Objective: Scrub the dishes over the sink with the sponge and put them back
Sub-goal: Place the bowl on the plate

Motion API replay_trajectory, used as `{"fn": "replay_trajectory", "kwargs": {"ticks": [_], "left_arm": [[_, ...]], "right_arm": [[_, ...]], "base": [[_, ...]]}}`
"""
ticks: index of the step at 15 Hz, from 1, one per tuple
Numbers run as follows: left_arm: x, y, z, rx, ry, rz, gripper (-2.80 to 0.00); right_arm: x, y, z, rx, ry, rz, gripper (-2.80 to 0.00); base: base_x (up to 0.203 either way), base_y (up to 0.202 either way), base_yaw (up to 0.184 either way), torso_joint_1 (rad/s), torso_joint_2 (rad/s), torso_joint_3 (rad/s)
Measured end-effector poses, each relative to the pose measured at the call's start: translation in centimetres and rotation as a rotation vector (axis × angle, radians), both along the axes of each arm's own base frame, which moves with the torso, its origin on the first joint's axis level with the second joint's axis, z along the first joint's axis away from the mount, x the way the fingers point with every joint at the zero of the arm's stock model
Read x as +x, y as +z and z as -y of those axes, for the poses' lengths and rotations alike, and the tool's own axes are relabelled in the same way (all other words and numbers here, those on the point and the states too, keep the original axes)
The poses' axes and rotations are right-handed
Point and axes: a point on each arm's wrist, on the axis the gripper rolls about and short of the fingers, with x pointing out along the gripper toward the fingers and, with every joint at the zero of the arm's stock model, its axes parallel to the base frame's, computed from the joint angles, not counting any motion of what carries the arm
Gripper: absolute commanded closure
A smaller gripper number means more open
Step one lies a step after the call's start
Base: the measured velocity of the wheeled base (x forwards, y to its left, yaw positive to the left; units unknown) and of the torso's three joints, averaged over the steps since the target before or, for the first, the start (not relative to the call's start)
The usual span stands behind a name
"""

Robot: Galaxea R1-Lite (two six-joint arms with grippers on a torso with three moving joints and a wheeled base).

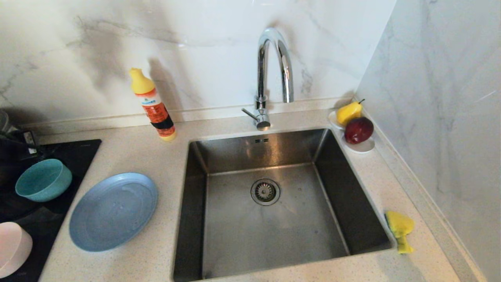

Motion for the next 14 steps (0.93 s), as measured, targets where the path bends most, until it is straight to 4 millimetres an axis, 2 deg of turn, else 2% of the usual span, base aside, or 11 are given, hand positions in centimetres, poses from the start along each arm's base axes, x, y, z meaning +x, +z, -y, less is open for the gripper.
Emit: {"fn": "replay_trajectory", "kwargs": {"ticks": [5, 8, 12, 14], "left_arm": [[0.9, -1.1, -2.7, -0.242, -0.031, -0.08, 0.0], [1.4, -1.7, -4.0, -0.311, -0.022, -0.116, 0.0], [0.6, -2.5, -5.4, -0.385, 0.046, -0.187, 0.0], [-0.2, -3.2, -5.3, -0.429, 0.079, -0.222, 0.0]], "right_arm": [[0.0, 0.1, 0.0, 0.0, 0.0, 0.002, 0.0], [0.0, 0.1, 0.0, 0.0, 0.0, 0.002, 0.0], [0.0, 0.0, 0.0, 0.0, 0.0, 0.001, 0.0], [0.0, 0.0, 0.0, 0.0, 0.0, 0.002, 0.0]], "base": [[0.0, 0.0, 0.0, 0.0, 0.0, 0.0], [0.0, 0.0, 0.0, 0.0, 0.0, 0.0], [0.0, 0.0, 0.0, 0.0, 0.0, 0.0], [0.0, 0.0, 0.0, 0.0, 0.0, 0.0]]}}
